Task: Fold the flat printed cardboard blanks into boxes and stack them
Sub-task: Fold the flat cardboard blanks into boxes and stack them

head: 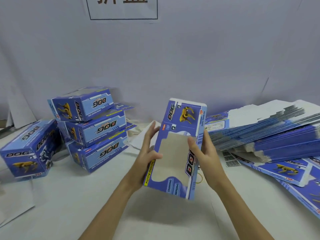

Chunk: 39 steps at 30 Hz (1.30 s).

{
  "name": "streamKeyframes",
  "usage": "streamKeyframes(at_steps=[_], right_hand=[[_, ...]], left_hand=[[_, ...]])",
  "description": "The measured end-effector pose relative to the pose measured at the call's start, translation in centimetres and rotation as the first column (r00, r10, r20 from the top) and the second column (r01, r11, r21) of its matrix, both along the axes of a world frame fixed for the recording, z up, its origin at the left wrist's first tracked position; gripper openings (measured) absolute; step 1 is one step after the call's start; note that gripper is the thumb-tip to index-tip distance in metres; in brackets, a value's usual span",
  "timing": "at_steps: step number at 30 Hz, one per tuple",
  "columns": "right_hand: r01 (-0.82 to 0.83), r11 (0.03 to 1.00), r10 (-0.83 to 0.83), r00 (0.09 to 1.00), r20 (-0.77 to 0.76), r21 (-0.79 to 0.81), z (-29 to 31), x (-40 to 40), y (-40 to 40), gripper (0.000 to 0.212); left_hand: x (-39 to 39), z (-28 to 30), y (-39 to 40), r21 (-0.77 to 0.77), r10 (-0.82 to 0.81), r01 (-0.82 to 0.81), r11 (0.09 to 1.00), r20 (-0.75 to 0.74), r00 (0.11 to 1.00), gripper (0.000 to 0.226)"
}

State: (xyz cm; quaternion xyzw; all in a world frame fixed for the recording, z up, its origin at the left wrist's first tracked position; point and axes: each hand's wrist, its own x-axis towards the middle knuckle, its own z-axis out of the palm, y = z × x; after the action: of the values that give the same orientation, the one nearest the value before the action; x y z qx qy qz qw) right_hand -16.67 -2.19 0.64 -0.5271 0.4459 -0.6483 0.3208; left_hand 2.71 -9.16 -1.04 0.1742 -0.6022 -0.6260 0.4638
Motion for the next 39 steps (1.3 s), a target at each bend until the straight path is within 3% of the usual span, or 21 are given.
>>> streamKeyframes(at_steps=[3, 5, 7, 14, 16, 19, 21, 23, 25, 28, 32, 34, 36, 39], right_hand=[[0.049, 0.996, -0.048, 0.999, 0.01, -0.069, -0.1, 0.6, 0.0, 0.041], [0.042, 0.995, -0.041, 0.999, 0.007, -0.093, 0.1, 1.3, 0.1, 0.038], [0.046, 0.993, -0.046, 0.999, 0.004, -0.11, 0.4, 1.6, 0.3, 0.031], [0.101, 0.988, -0.11, 0.992, -0.07, -0.12, 0.3, 1.5, 0.0, 0.043], [0.188, 0.97, -0.205, 0.973, -0.103, -0.156, 0.0, 1.8, -0.1, 0.057], [0.323, 0.908, -0.382, 0.901, -0.207, -0.266, -0.5, 2.6, 0.0, 0.069], [0.253, 0.925, -0.334, 0.899, -0.283, -0.285, -1.1, 3.6, 0.2, 0.07], [0.147, 0.965, -0.209, 0.932, -0.296, -0.219, -1.2, 4.5, 0.2, 0.084], [0.066, 0.988, -0.098, 0.968, -0.231, -0.142, -0.9, 4.9, 0.3, 0.102], [0.089, 0.991, -0.102, 0.986, -0.129, -0.103, -0.4, 4.4, 0.3, 0.114], [0.085, 0.988, -0.098, 0.99, -0.103, -0.126, -0.4, 3.4, 0.2, 0.092], [-0.018, 0.99, 0.023, 0.999, 0.036, -0.137, -0.2, 3.1, 0.3, 0.08], [-0.107, 0.987, 0.126, 0.98, 0.155, -0.124, 0.0, 3.0, 0.4, 0.077], [-0.138, 0.983, 0.16, 0.967, 0.2, -0.119, 0.1, 3.1, 0.4, 0.076]], left_hand=[[-0.5, 0.1, 0.5, -0.048, 0.098, -0.093, 0.994, 0.112, 0.989, 0.071], [-0.3, 0.5, 0.7, -0.072, 0.21, -0.201, 0.977, 0.148, 0.967, 0.068], [0.0, 0.8, 0.6, -0.062, 0.201, -0.194, 0.979, 0.142, 0.969, 0.066], [0.4, 1.8, 0.6, -0.14, 0.225, -0.212, 0.967, 0.082, 0.971, 0.059], [0.3, 1.9, 0.5, -0.268, 0.364, -0.342, 0.901, 0.036, 0.931, 0.058], [0.0, 2.1, 0.4, -0.5, 0.626, -0.564, 0.657, -0.056, 0.778, 0.059], [-0.3, 1.9, 0.6, -0.607, 0.656, -0.541, 0.582, -0.043, 0.754, 0.059], [-0.5, 1.7, 1.2, -0.638, 0.599, -0.475, 0.606, -0.027, 0.801, 0.055], [-0.6, 1.7, 1.6, -0.563, 0.545, -0.49, 0.666, -0.081, 0.834, 0.048], [-0.5, 2.5, 1.6, -0.441, 0.529, -0.528, 0.726, -0.133, 0.838, 0.046], [-0.3, 2.6, 0.9, -0.439, 0.634, -0.589, 0.678, -0.056, 0.771, 0.069], [0.3, 2.6, 0.3, -0.346, 0.595, -0.551, 0.759, 0.027, 0.803, 0.077], [1.1, 2.7, -0.2, -0.248, 0.451, -0.419, 0.873, 0.087, 0.888, 0.073], [1.3, 2.6, -0.3, -0.122, 0.246, -0.237, 0.964, 0.066, 0.967, 0.07]])
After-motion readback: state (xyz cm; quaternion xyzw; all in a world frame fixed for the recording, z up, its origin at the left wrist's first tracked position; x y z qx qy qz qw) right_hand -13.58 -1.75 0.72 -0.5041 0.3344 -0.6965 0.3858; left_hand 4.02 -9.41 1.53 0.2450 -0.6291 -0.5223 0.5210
